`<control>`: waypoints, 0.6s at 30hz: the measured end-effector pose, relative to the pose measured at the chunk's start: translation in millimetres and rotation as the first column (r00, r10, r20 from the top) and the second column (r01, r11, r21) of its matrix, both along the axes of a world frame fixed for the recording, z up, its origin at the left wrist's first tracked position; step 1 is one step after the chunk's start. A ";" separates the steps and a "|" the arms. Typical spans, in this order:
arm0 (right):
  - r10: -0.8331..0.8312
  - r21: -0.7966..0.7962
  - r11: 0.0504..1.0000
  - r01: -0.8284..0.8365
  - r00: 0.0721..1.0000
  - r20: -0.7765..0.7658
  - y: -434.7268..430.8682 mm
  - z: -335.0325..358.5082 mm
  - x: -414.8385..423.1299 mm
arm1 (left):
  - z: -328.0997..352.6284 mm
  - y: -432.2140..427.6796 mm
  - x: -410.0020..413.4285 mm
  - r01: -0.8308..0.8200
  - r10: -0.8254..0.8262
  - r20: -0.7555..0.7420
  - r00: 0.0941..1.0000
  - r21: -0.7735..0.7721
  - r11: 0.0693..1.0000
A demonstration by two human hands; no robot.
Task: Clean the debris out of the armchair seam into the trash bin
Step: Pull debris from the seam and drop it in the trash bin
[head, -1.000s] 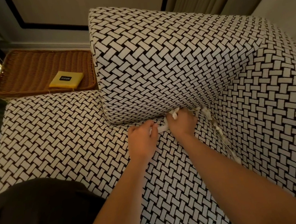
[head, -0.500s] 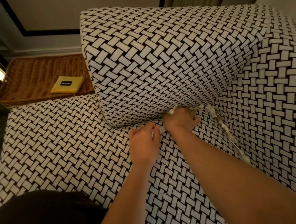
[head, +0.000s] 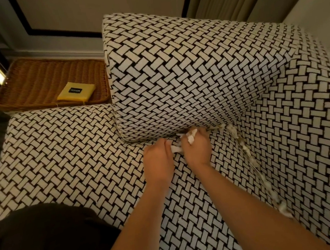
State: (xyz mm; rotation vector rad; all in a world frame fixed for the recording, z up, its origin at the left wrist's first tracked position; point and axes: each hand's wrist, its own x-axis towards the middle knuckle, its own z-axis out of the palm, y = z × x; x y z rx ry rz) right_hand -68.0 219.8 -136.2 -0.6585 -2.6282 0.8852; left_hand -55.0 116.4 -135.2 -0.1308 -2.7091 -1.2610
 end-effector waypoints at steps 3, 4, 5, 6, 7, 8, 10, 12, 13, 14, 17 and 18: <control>-0.011 -0.175 0.985 0.004 0.999 -0.037 -6.6 6.7 13.1 | 2.8 -4.5 2.9 -0.071 0.065 0.052 0.997 0.112 0.991; -0.004 -0.208 0.978 -0.004 0.999 -0.040 -8.6 8.6 16.9 | 4.7 -6.6 4.3 -0.085 0.076 0.065 0.995 0.153 0.985; 0.005 -0.226 0.974 -0.015 0.999 -0.046 -10.9 10.2 20.7 | 7.0 -8.8 6.0 -0.092 0.077 0.083 0.994 0.193 0.977; 0.014 -0.242 0.970 -0.027 0.998 -0.055 -12.9 11.4 24.8 | 8.8 -10.9 8.1 -0.098 0.075 0.110 0.991 0.229 0.968; 0.017 -0.260 0.965 -0.031 0.998 -0.058 -15.2 12.6 28.9 | 11.0 -13.2 10.5 -0.107 0.072 0.143 0.987 0.251 0.962; 0.013 -0.280 0.959 -0.029 0.998 -0.058 -16.4 12.9 32.8 | 12.1 -13.6 12.9 -0.116 0.071 0.178 0.982 0.257 0.959; -0.003 -0.327 0.945 -0.017 0.998 -0.059 -22.3 14.4 42.0 | 17.5 -16.7 19.2 -0.142 0.080 0.225 0.971 0.272 0.952; -0.002 -0.338 0.941 -0.020 0.998 -0.067 -31.9 17.0 53.7 | 24.8 -24.8 22.5 -0.173 0.091 0.285 0.954 0.276 0.946; 0.011 -0.322 0.946 -0.032 0.998 -0.067 -36.8 18.2 59.3 | 28.8 -30.3 21.8 -0.186 0.088 0.341 0.936 0.266 0.946; 0.027 -0.308 0.951 -0.044 0.998 -0.062 -41.9 19.5 64.3 | 31.9 -36.1 18.8 -0.197 0.083 0.402 0.912 0.252 0.948; 0.060 -0.329 0.942 -0.071 0.997 -0.042 -57.8 29.9 75.9 | 44.4 -57.6 13.7 -0.217 0.072 0.526 0.848 0.221 0.951; 0.054 -0.369 0.927 -0.068 0.997 -0.050 -63.2 35.6 77.8 | 52.0 -64.4 15.3 -0.219 0.059 0.540 0.839 0.236 0.947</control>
